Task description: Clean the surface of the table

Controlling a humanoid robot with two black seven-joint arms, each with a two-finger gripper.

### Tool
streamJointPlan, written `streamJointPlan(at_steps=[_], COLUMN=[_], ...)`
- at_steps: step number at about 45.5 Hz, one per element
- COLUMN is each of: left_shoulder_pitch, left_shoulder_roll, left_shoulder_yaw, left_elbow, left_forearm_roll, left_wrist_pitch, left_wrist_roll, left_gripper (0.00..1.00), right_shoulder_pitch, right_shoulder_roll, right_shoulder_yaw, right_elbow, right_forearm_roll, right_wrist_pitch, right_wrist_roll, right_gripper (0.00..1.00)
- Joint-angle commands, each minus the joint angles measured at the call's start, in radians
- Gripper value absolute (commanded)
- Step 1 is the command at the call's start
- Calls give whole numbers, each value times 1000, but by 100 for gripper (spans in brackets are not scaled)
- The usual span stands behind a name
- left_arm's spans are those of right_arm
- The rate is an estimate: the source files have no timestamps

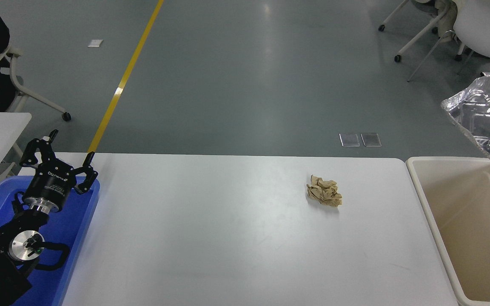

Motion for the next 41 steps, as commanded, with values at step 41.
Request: streamJointPlan(at_steps=[41], left_shoulder_pitch=[0], left_shoulder_roll=[0], left_shoulder_yaw=[0], left_elbow=[2], left_forearm_roll=[0], left_wrist_pitch=[0], left_wrist_roll=[0], left_gripper=[100], right_shoulder_pitch=[-142], right_shoulder_roll=[13], right_shoulder_yaw=[181], right_elbow=[-46], right_forearm_roll=[35], right_wrist_pitch=[-51], right_wrist_roll=[-263], right_gripper=[0])
